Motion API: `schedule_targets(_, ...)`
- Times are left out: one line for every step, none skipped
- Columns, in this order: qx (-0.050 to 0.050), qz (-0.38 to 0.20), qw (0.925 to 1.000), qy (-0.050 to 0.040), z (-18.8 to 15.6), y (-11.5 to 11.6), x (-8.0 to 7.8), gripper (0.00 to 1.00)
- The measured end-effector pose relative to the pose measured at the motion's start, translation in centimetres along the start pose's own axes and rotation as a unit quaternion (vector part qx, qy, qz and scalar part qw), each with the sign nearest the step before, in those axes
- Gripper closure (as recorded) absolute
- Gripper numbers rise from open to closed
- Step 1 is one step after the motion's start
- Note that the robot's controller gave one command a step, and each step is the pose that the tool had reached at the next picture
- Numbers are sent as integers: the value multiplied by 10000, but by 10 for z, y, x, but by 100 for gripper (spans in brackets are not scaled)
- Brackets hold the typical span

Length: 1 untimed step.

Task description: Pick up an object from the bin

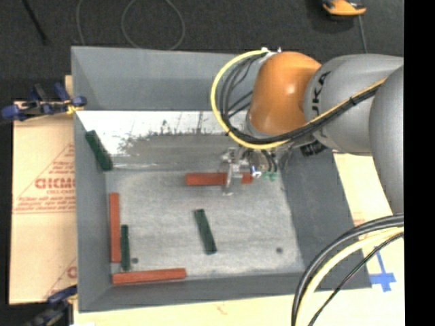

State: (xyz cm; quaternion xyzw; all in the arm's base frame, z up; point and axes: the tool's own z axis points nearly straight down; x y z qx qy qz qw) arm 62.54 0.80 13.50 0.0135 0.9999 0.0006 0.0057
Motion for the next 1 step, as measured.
schedule_targets(1, 6, 10000, 6, -43, 0, -3, 100)
